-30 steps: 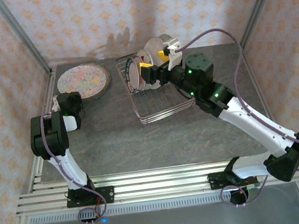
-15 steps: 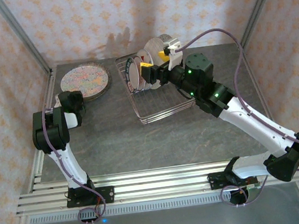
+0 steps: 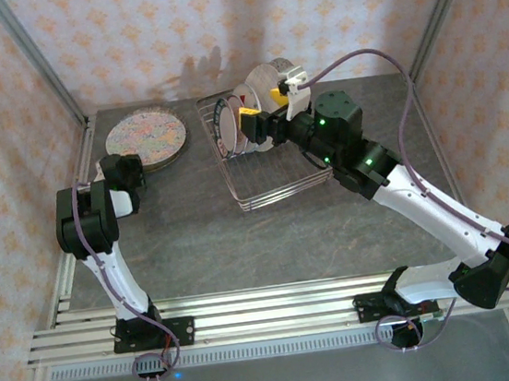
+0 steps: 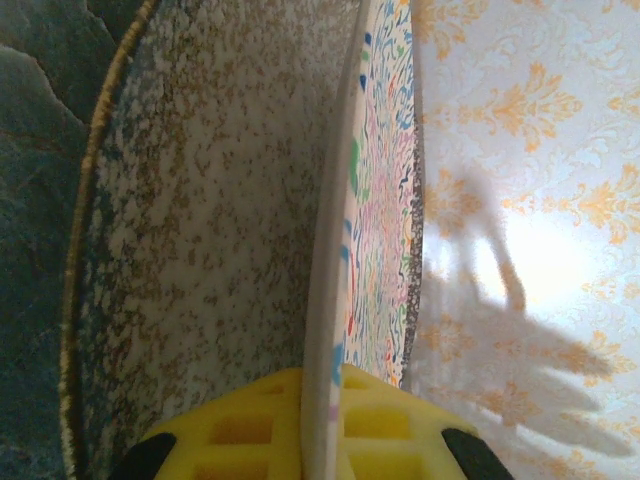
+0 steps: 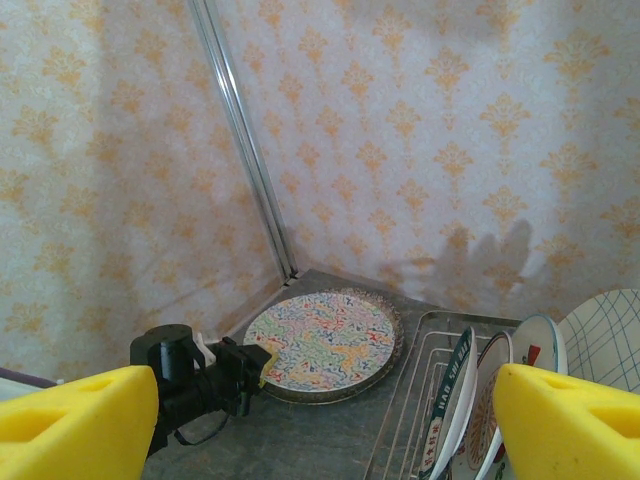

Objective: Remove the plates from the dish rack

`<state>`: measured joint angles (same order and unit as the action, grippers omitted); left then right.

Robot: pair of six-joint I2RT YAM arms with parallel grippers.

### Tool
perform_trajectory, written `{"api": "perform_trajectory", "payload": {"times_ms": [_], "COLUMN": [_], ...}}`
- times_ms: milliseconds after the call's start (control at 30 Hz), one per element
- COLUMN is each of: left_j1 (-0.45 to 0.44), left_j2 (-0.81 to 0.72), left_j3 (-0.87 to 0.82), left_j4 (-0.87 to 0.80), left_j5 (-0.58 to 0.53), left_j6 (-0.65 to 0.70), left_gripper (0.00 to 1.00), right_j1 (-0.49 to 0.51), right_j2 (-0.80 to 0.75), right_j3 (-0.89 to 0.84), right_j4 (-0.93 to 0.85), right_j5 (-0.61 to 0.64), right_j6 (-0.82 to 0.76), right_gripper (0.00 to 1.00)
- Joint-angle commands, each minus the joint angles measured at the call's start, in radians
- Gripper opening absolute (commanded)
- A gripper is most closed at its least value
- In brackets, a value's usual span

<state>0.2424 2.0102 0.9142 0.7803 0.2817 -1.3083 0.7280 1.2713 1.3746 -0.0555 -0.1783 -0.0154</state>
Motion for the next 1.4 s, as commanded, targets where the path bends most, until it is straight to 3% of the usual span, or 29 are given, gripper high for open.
{"api": "perform_trajectory", "payload": {"times_ms": [0, 100, 200, 400, 667, 1367], "left_j1": [0.005, 0.005, 0.005, 0.008, 0.008, 0.013], "left_j2": [0.007, 0.010, 0.015, 0.020, -0.033, -0.061], "left_j3": [0.047, 0.049, 0.054, 0.071, 0.100, 0.316], "left_j4": [0.034, 0.021, 0.013, -0.017, -0.180, -0.734], "left_j5": [0.019, 0.019, 0.023, 0.036, 0.039, 0.037], "left_j6": [0.004, 0.007, 0.006, 0.006, 0.041, 0.127], "left_gripper": [0.00, 0.00, 0.10, 0.19, 0.50, 0.63], "right_j1": [0.005, 0.005, 0.007, 0.008, 0.011, 0.013], "right_j2": [-0.004, -0.007, -0.010, -0.014, -0.014, -0.019], "right_j3": [0.040, 0.040, 0.041, 0.047, 0.057, 0.049], "right_j4": [0.000, -0.005, -0.010, -0.023, -0.032, -0.029], "right_j5": [0.020, 0.023, 0.022, 0.027, 0.036, 0.053], "right_j6": [0.015, 0.019, 0.022, 0.022, 0.023, 0.036], "right_gripper": [0.87, 0.87, 0.87, 0.87, 0.87, 0.87]}}
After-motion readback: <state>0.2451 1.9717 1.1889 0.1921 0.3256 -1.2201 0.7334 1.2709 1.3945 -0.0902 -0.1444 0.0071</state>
